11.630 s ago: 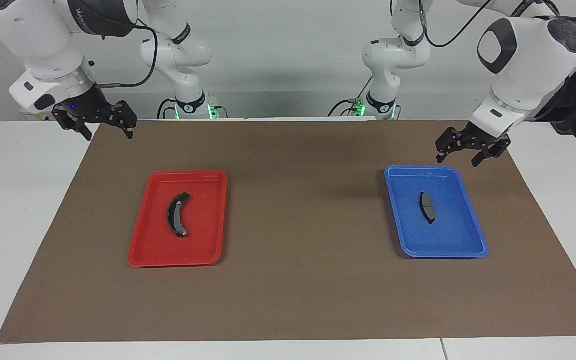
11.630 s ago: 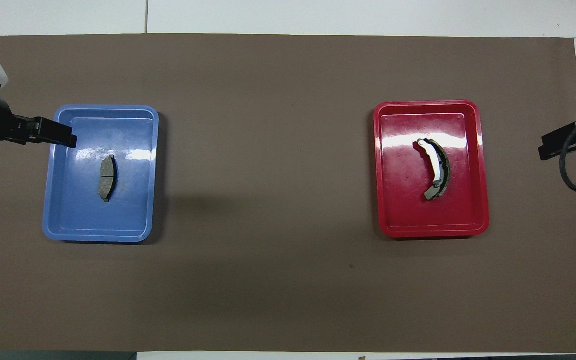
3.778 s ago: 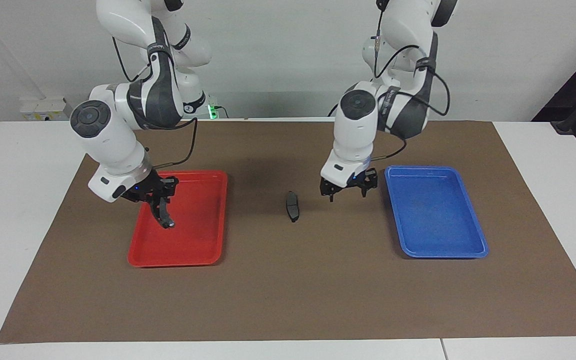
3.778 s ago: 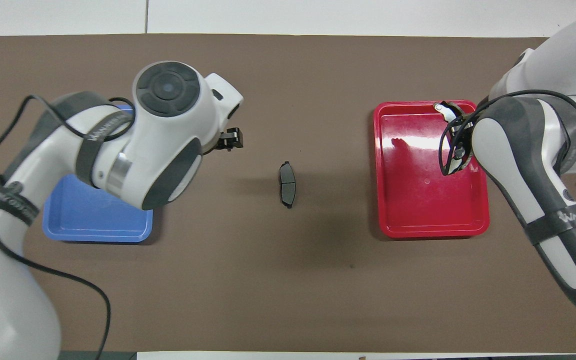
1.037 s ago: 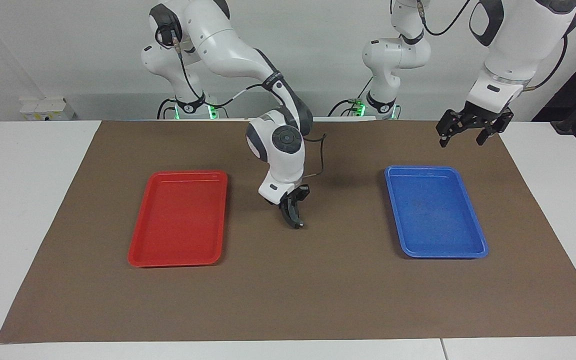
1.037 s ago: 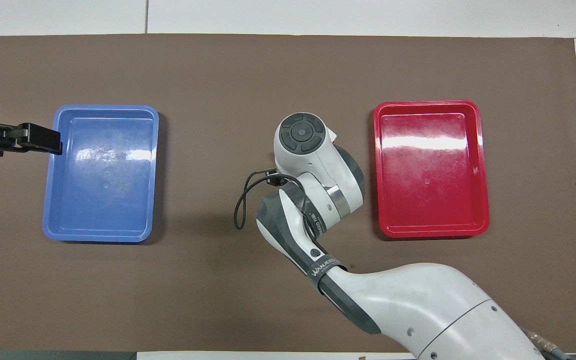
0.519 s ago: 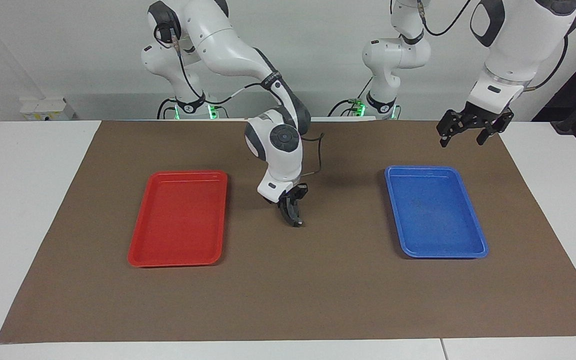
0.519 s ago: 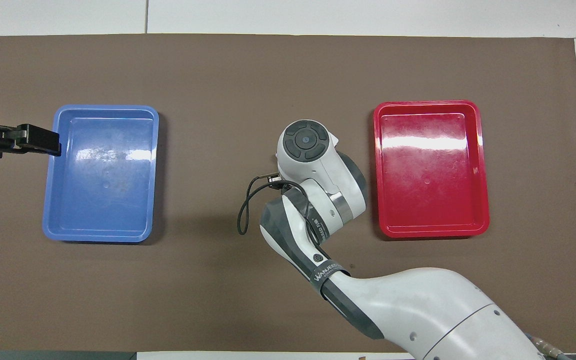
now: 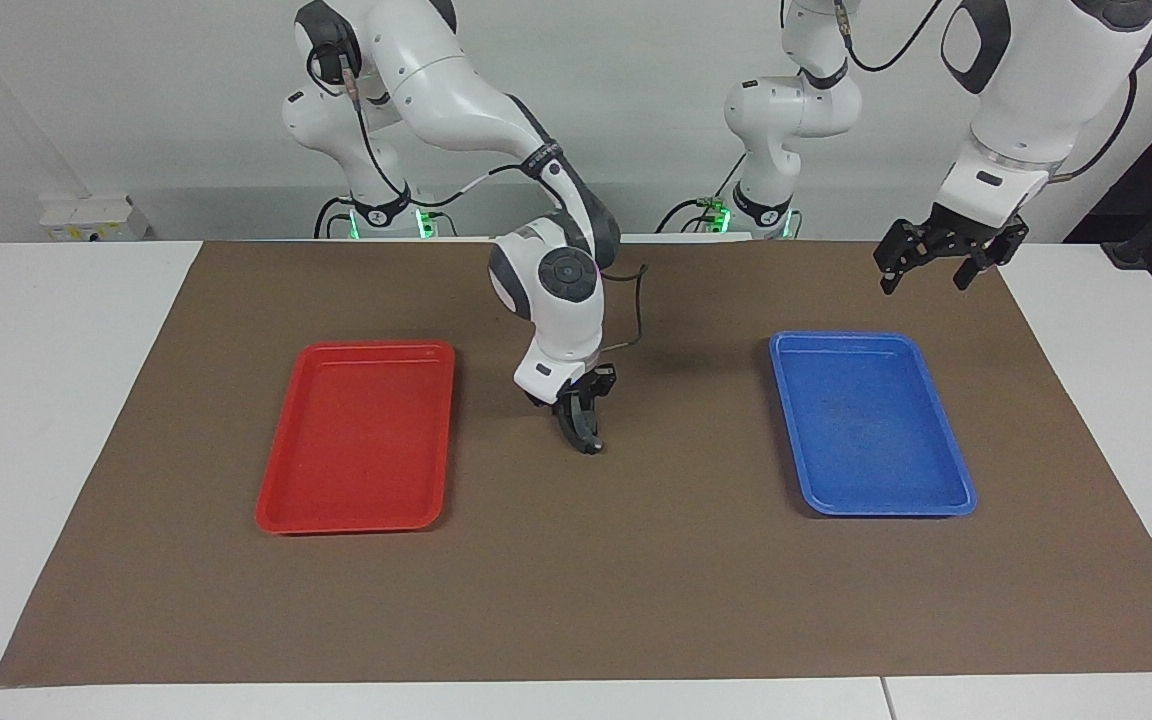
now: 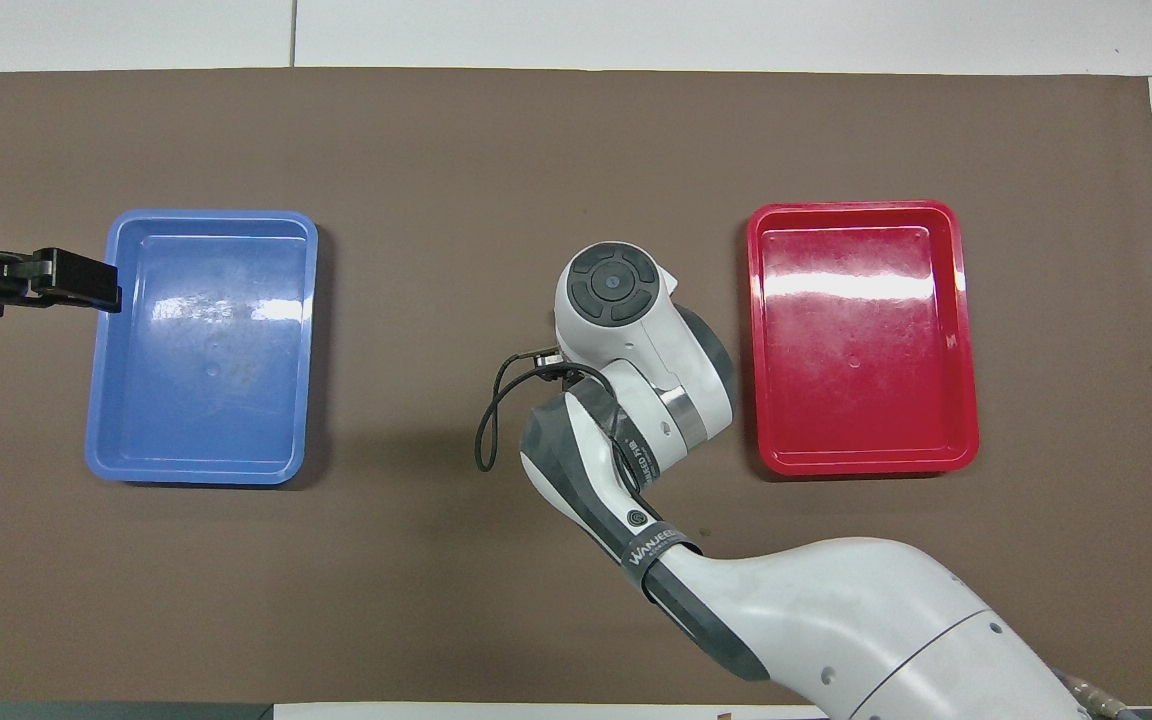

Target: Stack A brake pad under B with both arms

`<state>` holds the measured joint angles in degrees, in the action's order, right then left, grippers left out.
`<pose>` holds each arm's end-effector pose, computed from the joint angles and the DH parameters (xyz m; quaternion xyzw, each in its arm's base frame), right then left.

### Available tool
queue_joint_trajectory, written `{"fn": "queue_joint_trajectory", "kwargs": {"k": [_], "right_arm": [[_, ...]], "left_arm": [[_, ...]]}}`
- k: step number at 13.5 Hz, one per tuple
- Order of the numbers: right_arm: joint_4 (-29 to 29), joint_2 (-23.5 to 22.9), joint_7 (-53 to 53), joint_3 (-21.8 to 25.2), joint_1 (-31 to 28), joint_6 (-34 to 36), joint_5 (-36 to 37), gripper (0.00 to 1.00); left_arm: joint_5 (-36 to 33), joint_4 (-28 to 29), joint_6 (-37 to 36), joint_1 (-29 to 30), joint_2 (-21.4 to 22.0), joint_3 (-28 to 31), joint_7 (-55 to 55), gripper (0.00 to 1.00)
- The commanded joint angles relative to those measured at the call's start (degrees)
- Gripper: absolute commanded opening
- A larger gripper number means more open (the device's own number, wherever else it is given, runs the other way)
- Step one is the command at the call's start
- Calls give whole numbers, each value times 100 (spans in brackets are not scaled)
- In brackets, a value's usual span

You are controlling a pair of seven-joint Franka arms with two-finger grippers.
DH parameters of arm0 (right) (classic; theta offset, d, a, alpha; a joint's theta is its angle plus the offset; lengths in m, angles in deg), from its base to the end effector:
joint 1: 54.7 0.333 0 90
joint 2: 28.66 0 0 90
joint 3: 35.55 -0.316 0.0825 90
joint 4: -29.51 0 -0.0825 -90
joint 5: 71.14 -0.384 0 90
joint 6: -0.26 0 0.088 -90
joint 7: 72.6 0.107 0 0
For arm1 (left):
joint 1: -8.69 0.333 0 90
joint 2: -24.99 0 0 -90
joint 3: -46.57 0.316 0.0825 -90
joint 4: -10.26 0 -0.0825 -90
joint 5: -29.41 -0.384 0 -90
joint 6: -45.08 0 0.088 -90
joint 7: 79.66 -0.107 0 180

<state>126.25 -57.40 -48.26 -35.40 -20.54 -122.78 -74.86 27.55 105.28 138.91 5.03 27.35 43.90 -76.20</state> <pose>0.5523 0.3762 0.3041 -0.9972 -0.0662 0.0313 0.0125 0.5440 -0.0576 0.6116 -0.9995 0.0259 -0.0116 0.0162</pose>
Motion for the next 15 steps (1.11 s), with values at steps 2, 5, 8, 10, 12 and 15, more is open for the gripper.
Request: {"fn": "queue_joint_trajectory", "kwargs": {"k": [2,5,8,10,12,15], "right_arm": [[-347,290,-79,-6,-295,280,-103,100],[-454,720,-131,3,-777,648,-24,100],[-788,844,-412,20,-1209,1456,-7,100],[-814,1020,-501,29,-1403,1694,-7,100],[-841,1169,-615,99,-1473,2002,2,100],[-841,1564,-737,99,-2078,2590,29,100]], "left_arm": [[72,43,-66,58,37,-41,-38,100],[63,43,-58,58,37,-41,-38,100],[63,43,-58,58,37,-41,-47,100],[63,43,-49,58,37,-32,-56,100],[63,43,-49,58,37,-32,-56,100],[72,43,-49,58,37,-23,-56,100]]}}
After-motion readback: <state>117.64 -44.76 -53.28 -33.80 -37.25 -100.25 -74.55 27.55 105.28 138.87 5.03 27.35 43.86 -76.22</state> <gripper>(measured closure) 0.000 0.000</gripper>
